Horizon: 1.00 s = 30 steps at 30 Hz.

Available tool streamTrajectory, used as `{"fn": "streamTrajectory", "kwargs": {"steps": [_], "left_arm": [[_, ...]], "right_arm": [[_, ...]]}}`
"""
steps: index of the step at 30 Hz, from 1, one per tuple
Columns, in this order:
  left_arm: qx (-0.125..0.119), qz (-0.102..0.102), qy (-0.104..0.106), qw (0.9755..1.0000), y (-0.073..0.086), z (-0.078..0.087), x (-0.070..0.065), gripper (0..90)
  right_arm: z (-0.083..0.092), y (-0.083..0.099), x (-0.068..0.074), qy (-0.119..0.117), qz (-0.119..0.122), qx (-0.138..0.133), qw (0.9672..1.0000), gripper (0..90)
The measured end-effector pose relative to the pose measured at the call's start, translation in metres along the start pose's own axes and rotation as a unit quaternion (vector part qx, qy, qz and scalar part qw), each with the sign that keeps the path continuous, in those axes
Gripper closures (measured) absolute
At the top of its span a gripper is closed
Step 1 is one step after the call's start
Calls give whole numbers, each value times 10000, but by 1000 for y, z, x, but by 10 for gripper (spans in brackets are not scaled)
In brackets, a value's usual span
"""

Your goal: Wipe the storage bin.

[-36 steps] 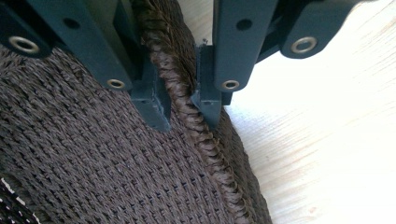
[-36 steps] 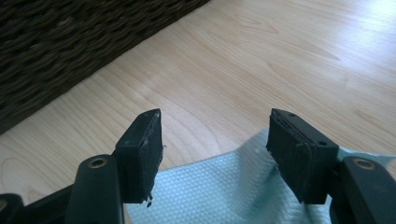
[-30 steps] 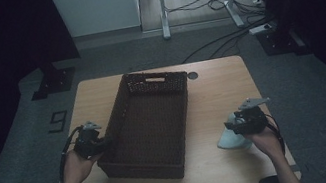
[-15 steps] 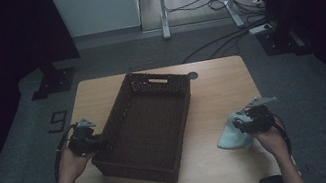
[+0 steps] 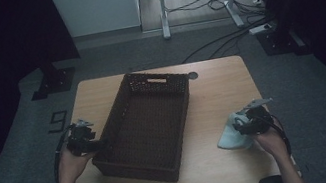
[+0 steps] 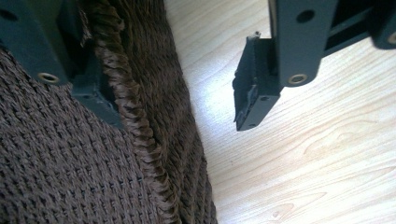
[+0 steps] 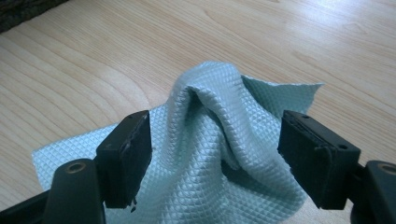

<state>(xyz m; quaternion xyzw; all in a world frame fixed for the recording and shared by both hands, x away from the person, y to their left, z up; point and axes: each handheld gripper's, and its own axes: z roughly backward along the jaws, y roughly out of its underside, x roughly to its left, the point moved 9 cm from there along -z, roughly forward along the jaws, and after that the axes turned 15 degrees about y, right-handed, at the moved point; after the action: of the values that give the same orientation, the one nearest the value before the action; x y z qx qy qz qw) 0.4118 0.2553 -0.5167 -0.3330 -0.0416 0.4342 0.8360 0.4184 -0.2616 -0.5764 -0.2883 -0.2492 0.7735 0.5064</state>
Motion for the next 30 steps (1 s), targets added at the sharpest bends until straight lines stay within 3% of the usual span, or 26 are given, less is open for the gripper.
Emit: {"fn": "streamTrajectory", "kwargs": {"steps": [8, 9, 11, 12, 17, 20, 24, 26, 30], "left_arm": [[-241, 105, 86, 9996, 4, 4, -13, 391], [-343, 159, 137, 9992, 2, 5, -14, 373], [-526, 253, 434, 9974, -4, 7, -20, 325], [-530, 232, 437, 9974, -6, 8, -22, 326], [-153, 14, 88, 9998, -4, 8, -30, 394], [23, -50, -31, 10000, 1, 9, -35, 501], [274, -64, -412, 9988, 12, 9, -28, 593], [178, 66, -160, 9997, 12, 10, -26, 591], [162, 104, -187, 9996, 10, 11, -19, 595]], "right_arm": [[0, -2, 5, 3, 134, -19, 9999, 258], [0, -2, 6, -3, 145, -11, 9999, 258], [0, -2, 6, 7, 155, -22, 9999, 259], [0, -2, 6, 4, 165, -24, 9999, 259], [2, -2, 7, 1, 199, -29, 9998, 266], [2, -2, 6, 8, 195, -51, 9998, 273], [2, -2, 6, 1, 188, -49, 9998, 277], [2, -3, 6, -3, 193, -52, 9998, 279], [3, -3, 6, -11, 187, -59, 9998, 279]]}}
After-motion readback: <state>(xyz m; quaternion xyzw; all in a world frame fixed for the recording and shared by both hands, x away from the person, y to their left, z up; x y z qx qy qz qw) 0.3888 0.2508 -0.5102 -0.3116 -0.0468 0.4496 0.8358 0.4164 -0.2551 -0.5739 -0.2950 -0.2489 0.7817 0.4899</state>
